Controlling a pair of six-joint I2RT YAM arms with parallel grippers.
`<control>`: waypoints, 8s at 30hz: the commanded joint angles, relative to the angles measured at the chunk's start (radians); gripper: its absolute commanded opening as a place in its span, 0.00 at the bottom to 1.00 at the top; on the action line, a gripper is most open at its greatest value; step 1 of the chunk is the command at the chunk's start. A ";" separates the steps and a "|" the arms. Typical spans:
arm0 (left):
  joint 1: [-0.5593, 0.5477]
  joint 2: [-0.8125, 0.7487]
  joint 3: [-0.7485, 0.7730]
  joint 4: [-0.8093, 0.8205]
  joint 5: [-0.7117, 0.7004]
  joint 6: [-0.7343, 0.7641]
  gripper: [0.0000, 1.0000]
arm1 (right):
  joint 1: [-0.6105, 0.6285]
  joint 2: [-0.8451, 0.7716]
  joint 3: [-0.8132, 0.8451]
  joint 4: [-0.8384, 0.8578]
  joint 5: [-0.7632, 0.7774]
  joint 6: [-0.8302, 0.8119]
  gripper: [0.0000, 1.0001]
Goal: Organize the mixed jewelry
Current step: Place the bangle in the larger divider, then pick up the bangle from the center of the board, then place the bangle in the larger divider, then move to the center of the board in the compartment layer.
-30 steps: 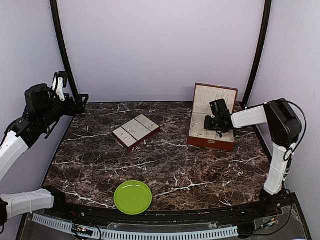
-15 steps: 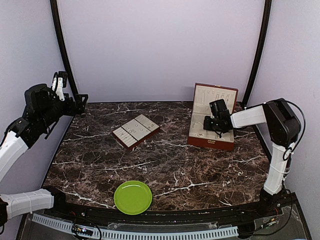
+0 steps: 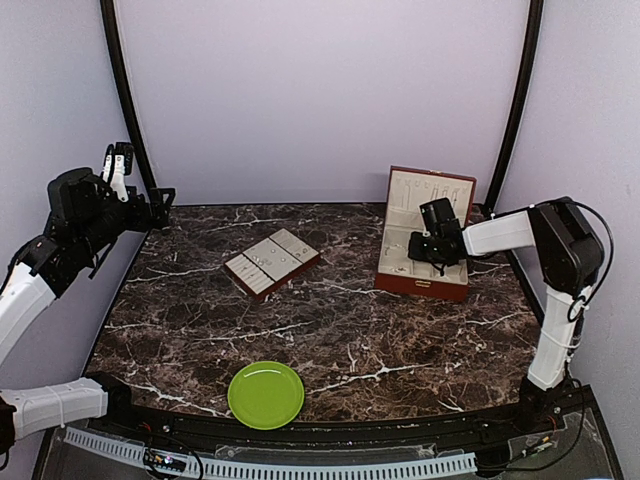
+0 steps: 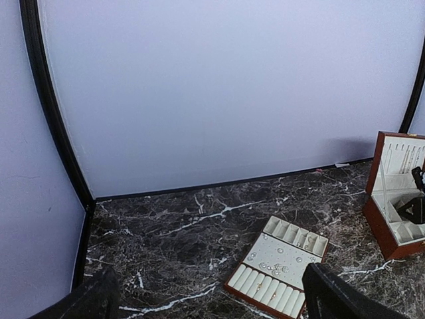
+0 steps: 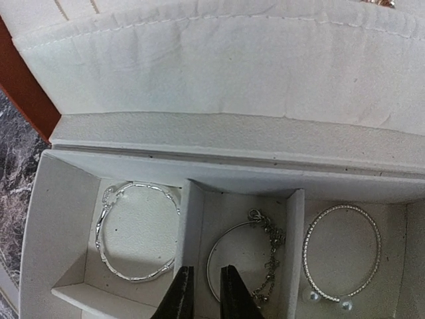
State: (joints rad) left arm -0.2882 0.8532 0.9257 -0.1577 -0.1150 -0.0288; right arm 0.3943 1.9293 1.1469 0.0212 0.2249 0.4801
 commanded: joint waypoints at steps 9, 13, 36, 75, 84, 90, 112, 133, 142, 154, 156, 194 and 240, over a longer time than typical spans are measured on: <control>-0.003 -0.027 -0.025 0.028 -0.017 0.019 0.99 | -0.004 -0.350 -0.157 0.005 -0.057 -0.021 0.19; -0.003 -0.013 -0.034 0.039 -0.008 0.016 0.99 | -0.006 -0.495 -0.235 -0.060 -0.087 -0.025 0.22; -0.003 0.028 -0.023 0.027 0.026 0.000 0.99 | -0.025 -1.056 -0.625 -0.564 -0.016 0.238 0.45; -0.003 0.021 -0.022 0.028 0.058 -0.014 0.99 | 0.001 -0.797 -0.689 -0.456 -0.074 0.253 0.17; -0.003 0.018 -0.024 0.028 0.057 -0.014 0.99 | 0.045 -0.724 -0.648 -0.485 -0.009 0.235 0.14; -0.003 0.021 -0.023 0.027 0.058 -0.014 0.99 | 0.071 -0.716 -0.653 -0.509 0.013 0.264 0.13; -0.003 0.015 -0.024 0.029 0.058 -0.016 0.99 | 0.110 -0.744 -0.629 -0.542 0.052 0.287 0.01; -0.003 0.028 -0.025 0.030 0.064 -0.017 0.99 | 0.111 -0.900 -0.471 -0.329 -0.095 0.218 0.00; -0.003 0.029 -0.025 0.031 0.071 -0.019 0.99 | 0.109 -0.728 -0.294 -0.258 -0.036 0.144 0.00; -0.003 0.029 -0.024 0.031 0.085 -0.025 0.99 | 0.089 -0.555 -0.169 -0.217 -0.010 0.086 0.00; -0.003 0.029 -0.024 0.030 0.087 -0.025 0.99 | 0.084 -0.526 -0.161 -0.205 -0.013 0.082 0.00; -0.003 0.022 -0.025 0.032 0.095 -0.030 0.99 | 0.044 -0.375 -0.166 -0.138 -0.049 0.076 0.23; -0.003 0.044 -0.035 0.035 0.046 -0.011 0.99 | 0.400 0.319 0.683 -0.343 -0.186 -0.110 0.20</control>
State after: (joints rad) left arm -0.2882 0.9279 0.8928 -0.1455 -0.0872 -0.0372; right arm 0.8284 2.1719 1.7187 -0.2695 0.0570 0.3885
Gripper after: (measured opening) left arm 0.988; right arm 0.202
